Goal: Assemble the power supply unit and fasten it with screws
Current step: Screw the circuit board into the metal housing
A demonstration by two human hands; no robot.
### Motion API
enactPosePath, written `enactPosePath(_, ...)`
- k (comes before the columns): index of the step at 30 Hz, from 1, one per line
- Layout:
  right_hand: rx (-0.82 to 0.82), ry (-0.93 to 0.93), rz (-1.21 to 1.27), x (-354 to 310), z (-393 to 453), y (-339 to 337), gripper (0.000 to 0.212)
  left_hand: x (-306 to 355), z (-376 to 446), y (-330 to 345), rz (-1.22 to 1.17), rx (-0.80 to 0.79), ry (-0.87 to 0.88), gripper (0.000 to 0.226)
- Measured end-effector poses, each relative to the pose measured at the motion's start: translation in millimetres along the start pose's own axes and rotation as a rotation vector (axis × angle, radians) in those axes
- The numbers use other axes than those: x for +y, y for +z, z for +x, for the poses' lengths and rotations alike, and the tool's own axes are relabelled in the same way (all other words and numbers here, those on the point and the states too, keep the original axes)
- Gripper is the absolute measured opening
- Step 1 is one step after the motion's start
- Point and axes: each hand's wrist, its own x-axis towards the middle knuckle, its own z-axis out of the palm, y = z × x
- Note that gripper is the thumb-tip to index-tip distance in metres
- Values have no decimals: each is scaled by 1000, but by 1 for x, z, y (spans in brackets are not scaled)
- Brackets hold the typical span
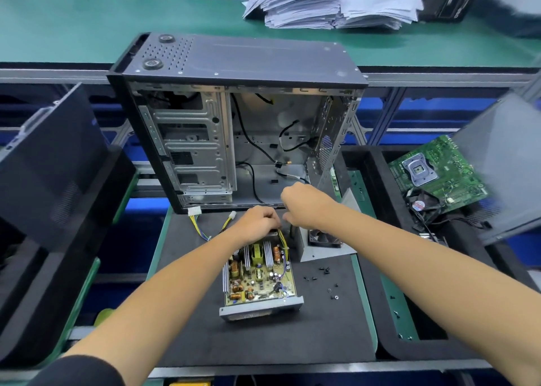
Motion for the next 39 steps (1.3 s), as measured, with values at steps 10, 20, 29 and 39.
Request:
enactPosePath(10, 174, 84, 185, 15, -18, -42, 17, -1, -5, 1, -107, -32, 50, 12)
enactPosePath(20, 229, 107, 289, 12, -26, -43, 13, 0, -11, 1, -133, -1, 124, 12)
enactPosePath(29, 258, 102, 359, 9, -31, -45, 15, -5, -12, -7, -210, 34, 49, 13)
enactPosePath(39, 260, 94, 414, 11, -35, -41, 18, -4, -15, -14, -315, 33, 51, 16)
